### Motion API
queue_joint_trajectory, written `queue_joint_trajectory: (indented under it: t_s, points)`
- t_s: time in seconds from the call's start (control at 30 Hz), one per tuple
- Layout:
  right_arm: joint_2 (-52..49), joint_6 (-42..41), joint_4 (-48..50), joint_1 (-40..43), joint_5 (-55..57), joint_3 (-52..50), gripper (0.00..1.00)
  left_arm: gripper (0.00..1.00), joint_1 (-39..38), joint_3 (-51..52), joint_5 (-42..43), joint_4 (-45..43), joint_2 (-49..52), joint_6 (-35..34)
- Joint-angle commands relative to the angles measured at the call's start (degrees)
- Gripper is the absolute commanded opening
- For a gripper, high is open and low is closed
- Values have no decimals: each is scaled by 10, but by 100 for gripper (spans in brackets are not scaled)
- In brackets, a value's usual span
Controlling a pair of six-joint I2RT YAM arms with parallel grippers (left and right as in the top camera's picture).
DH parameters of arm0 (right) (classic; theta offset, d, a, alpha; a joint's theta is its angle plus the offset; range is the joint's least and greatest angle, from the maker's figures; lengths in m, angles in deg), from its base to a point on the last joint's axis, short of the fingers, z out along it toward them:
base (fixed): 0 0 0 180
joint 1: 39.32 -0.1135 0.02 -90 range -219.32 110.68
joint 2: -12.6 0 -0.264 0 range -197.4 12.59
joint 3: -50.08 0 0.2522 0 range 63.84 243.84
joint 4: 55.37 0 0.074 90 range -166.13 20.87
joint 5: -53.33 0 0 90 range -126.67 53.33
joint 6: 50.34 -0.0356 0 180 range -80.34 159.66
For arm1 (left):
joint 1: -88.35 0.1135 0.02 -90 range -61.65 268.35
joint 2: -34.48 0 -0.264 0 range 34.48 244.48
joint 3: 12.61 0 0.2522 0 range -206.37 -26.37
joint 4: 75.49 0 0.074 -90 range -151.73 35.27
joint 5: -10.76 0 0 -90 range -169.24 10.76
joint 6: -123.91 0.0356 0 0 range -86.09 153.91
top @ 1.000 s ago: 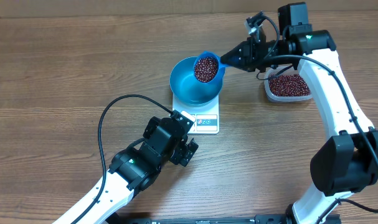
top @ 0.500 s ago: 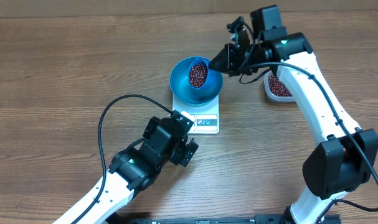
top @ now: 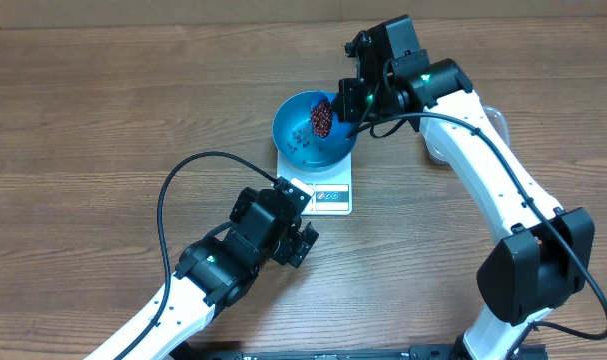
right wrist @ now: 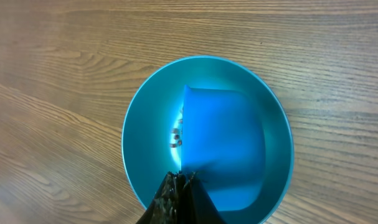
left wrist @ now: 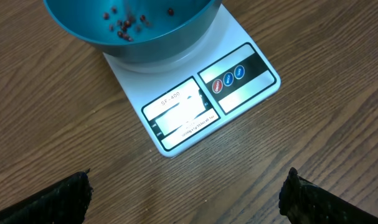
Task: Scoop item into bowl and weigh 150g on scale
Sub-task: 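Tilt the scoop with the right gripper to pour beans into the bowl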
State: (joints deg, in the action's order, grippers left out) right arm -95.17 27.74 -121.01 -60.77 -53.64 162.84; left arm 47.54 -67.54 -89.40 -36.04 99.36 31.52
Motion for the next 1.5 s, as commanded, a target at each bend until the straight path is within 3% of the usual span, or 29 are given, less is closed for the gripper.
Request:
queue_joint_trajectory:
  t_s: [0.0, 0.53, 1.47]
  points:
    - [2, 21, 6, -14, 29, 20, 4, 100, 3, 7, -8, -2, -4, 11]
    - [2, 50, -14, -71, 167, 20, 4, 100, 3, 7, -8, -2, -4, 11]
    - [3, 65, -25, -133, 290, 20, 4, 100, 3, 7, -8, -2, -4, 11]
